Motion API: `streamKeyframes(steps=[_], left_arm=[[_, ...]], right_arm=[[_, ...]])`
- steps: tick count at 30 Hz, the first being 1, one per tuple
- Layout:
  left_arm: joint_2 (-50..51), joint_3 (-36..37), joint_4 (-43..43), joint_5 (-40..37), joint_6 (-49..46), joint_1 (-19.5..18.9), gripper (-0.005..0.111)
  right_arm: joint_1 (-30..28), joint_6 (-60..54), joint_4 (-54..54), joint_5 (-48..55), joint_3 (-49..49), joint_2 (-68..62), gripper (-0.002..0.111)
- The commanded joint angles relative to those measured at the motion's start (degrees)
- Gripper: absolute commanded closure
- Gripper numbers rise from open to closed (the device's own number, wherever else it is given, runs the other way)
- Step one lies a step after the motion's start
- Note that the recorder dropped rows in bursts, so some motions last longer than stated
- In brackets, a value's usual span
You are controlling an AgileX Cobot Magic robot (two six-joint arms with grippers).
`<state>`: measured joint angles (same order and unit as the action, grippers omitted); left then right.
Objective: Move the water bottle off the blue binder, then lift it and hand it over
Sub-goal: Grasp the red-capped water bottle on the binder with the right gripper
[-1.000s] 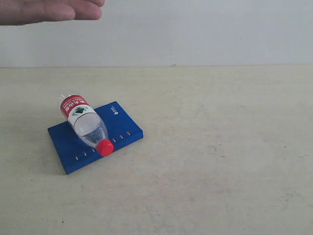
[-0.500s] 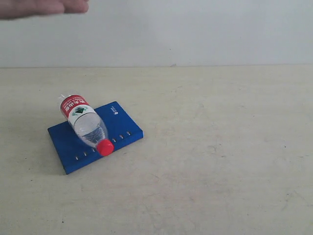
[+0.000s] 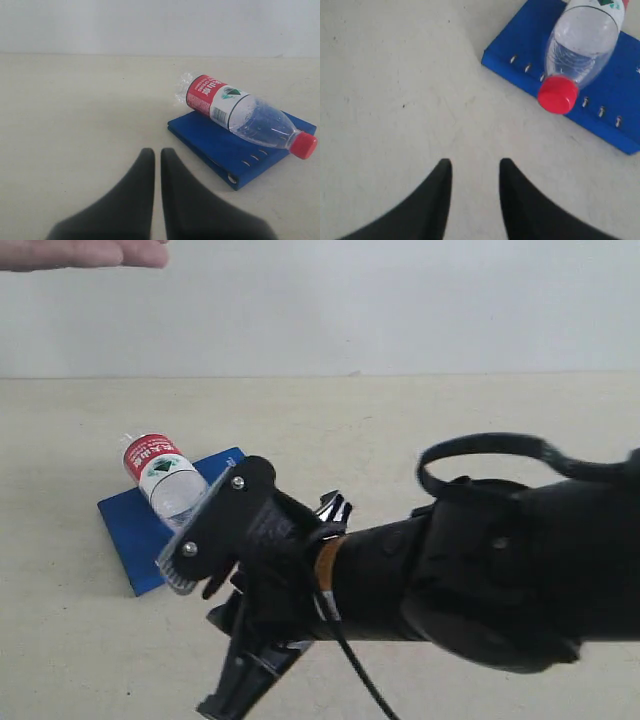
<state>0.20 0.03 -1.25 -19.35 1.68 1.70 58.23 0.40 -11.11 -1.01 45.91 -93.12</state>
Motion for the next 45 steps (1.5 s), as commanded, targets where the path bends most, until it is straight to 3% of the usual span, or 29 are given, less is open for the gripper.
streamKeyframes(steps=[1,8,13,29,32,38,45], left_arm=[[-0.2,0.0,0.1,0.0,0.4,0.1,0.102],[-0.2,0.0,0.1,0.0,0.4,0.1,0.102],[-0.2,0.0,0.1,0.0,0.4,0.1,0.102],[-0.2,0.0,0.1,0.0,0.4,0.1,0.102],[-0.2,0.0,0.1,0.0,0.4,0.1,0.102],[-0.2,0.0,0.1,0.0,0.4,0.1,0.102],[-0.2,0.0,0.1,0.0,0.4,0.1,0.102]], right_arm=[[0.0,2.4,1.9,-7.9,6.6,-7.4,0.051],[-4.7,2.3,5.7,2.4,20.8,-18.1,0.053],[-9.2,3.9,6.2,3.0,21.2,-19.0,0.053],[-9.1,5.5,6.3,-0.4,21.5,-23.7,0.054],[-9.1,6.8,6.3,-1.1,21.5,-23.7,0.065],[-9.1,6.8,6.3,-0.9,21.5,-23.7,0.109],[-10.2,6.8,6.3,0.3,21.5,-22.8,0.108]])
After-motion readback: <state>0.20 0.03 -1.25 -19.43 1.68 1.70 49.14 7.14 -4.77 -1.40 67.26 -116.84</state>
